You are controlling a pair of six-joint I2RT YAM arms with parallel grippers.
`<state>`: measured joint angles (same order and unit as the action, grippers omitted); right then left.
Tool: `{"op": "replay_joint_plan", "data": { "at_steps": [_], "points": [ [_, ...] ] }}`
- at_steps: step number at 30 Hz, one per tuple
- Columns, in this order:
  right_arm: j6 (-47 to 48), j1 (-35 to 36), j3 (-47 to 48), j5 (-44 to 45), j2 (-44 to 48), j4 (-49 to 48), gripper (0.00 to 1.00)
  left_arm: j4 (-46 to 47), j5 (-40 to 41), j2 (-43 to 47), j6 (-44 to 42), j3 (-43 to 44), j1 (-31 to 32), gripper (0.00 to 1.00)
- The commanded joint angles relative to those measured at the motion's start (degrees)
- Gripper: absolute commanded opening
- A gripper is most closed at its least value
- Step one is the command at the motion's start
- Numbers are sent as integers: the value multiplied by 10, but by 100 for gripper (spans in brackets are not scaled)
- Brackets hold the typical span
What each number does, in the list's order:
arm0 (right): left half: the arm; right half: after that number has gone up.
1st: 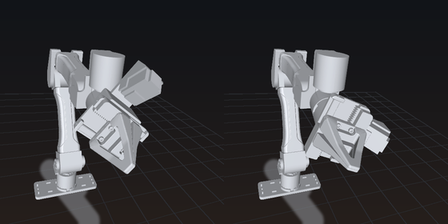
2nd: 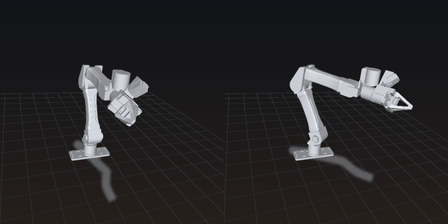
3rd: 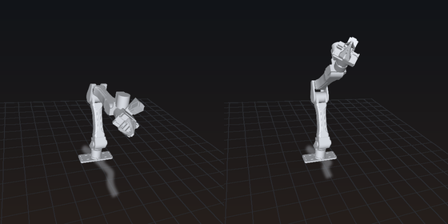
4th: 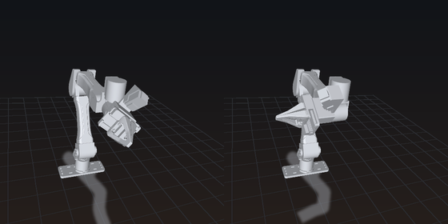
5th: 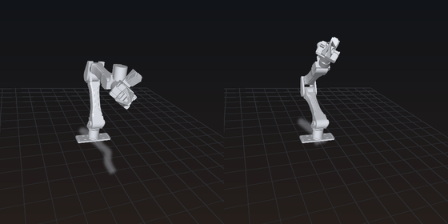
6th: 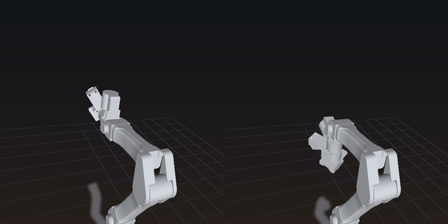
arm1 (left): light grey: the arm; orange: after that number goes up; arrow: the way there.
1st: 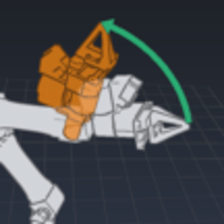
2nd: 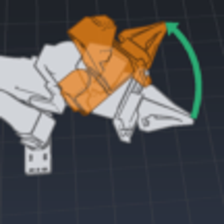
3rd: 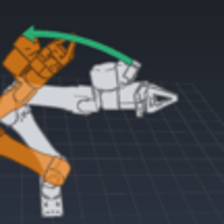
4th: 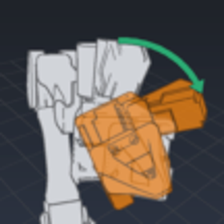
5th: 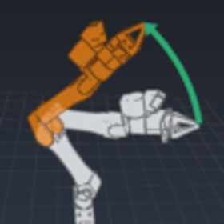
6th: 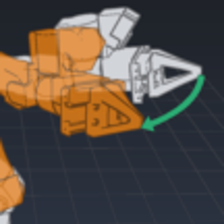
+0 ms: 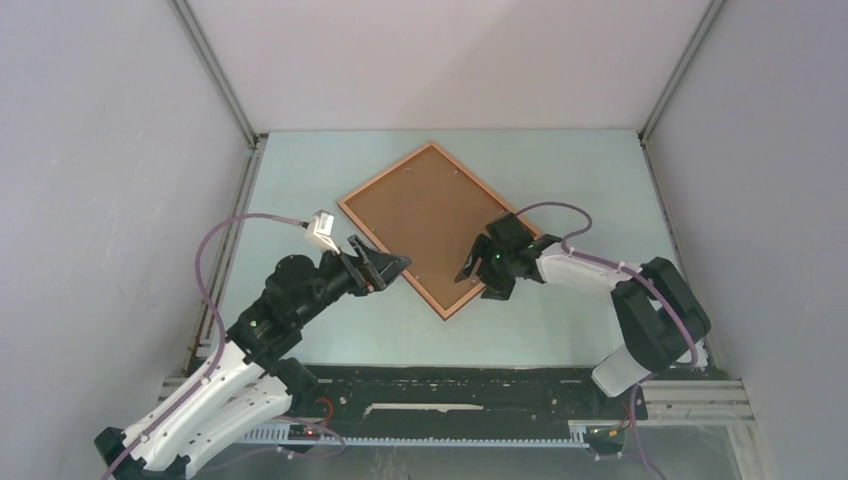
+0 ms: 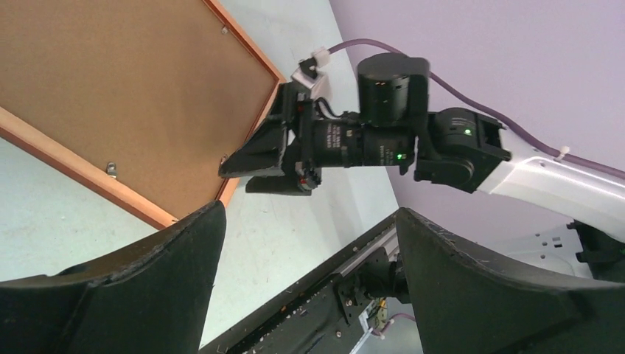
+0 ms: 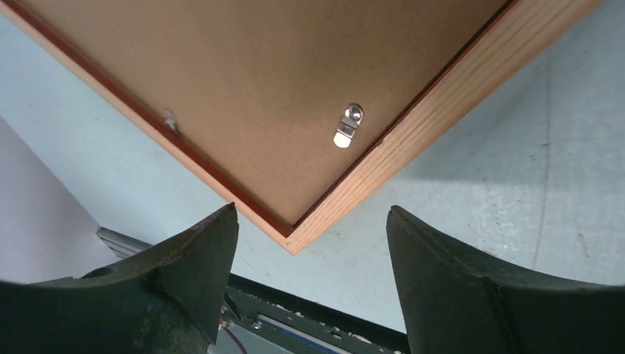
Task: Put the photo into the frame
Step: Adjust the photo frame at the center of the board.
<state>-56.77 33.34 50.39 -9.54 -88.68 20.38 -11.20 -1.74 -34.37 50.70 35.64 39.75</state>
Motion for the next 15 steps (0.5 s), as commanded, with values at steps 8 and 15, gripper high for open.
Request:
{"op": "replay_joint_plan", "data": {
  "at_steps": [8,15],
  "points": [
    [-9,54,-1,51,-59,3,61,-84,44,74,-60,22,2,92],
    [13,54,-1,49,-91,15,27,-87,37,73,-62,25,2,94]
  ]
}}
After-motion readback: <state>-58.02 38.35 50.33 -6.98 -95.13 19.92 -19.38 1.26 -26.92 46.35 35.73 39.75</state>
